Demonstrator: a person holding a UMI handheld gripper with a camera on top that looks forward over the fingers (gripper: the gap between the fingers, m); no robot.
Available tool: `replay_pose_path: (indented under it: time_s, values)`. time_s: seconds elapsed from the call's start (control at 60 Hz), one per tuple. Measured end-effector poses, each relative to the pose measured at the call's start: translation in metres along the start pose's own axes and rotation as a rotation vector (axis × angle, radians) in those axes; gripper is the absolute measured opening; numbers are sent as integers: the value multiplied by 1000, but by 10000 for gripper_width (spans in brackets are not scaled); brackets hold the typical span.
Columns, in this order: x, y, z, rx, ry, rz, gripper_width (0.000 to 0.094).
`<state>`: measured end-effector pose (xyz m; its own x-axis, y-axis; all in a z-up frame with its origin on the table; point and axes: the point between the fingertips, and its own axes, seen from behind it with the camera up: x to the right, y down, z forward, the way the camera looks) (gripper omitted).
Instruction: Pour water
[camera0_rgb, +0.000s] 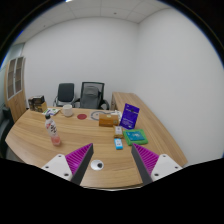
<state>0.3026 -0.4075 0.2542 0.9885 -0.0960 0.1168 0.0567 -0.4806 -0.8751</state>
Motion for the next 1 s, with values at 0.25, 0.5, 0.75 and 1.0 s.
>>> replay_pose_path:
  time_s: [0.25, 0.5, 0.75, 1.0]
  values:
    - [-64, 24, 14, -33, -88, -9, 847]
    - [-215, 57, 44, -30, -253, 32, 842]
    - [-320, 47, 146, 74, -218, 37, 847]
    - [-357, 39, 238, 96, -152, 72, 725]
